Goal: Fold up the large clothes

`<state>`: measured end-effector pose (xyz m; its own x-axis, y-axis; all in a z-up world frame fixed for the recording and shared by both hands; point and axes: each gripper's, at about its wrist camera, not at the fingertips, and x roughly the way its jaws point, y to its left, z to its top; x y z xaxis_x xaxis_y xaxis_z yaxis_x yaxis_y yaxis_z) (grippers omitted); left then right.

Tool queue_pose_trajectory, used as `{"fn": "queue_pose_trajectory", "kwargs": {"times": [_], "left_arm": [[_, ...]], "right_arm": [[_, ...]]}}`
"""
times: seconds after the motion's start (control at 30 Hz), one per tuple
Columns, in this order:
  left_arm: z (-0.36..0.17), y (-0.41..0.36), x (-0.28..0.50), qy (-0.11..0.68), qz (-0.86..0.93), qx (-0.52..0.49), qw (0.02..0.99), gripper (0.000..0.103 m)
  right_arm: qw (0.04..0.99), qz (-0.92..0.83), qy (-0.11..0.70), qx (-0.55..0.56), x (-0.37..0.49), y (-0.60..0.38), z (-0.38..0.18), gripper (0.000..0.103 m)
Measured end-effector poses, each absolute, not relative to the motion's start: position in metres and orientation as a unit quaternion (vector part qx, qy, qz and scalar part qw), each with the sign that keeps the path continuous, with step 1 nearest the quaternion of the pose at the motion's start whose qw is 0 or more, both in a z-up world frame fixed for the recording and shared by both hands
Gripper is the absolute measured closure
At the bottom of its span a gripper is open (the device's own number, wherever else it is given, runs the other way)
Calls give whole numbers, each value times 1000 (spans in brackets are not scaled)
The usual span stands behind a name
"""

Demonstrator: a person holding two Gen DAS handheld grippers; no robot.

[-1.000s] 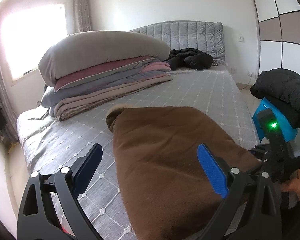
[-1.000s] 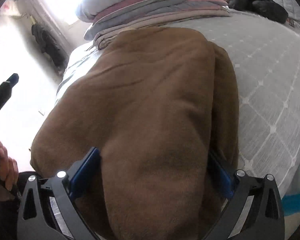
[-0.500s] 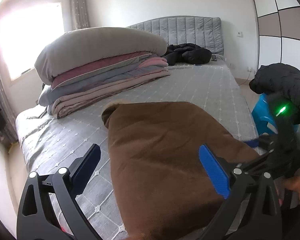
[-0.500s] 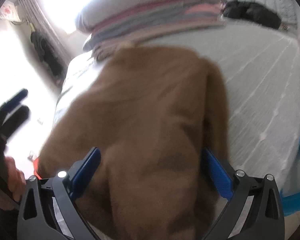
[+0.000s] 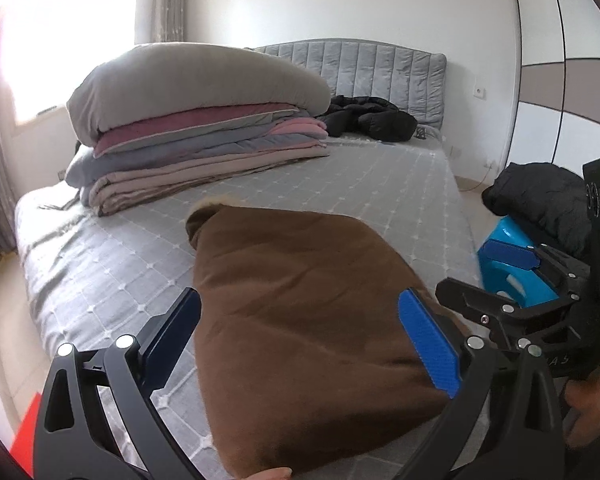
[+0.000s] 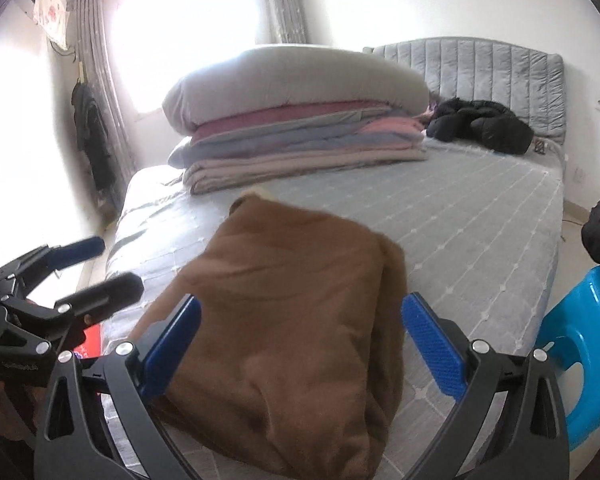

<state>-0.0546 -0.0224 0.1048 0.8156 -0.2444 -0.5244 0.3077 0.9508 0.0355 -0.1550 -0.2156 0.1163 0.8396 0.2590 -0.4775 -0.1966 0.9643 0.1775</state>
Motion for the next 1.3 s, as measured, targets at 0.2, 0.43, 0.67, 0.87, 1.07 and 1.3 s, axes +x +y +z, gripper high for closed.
{"fn": "queue_pose_trajectory", "kwargs": {"times": [0.2,0.43,0.67,0.87,1.07,1.3], "left_arm": [[98,-35,-51,291,-102,81,948,7],[91,-38,-42,313,-55,93,944,7],[85,-14,-31,339,-68,26,938,7],[89,-15,-33,313,-45,39,948,8],[82,-17,-19,347,-30,28,937,8],[82,-22,-23,333,-15,48,942,8]], "right_arm": [[947,76,305,65,-141,-222,105,6],[936,52,338,89,-136,-239,94,6],[923,50,375,75,-129,-227,81,6],[924,62,370,72,-129,-218,83,6],[925,64,367,70,-129,-213,84,6],[924,64,368,79,-127,-217,84,6]]}}
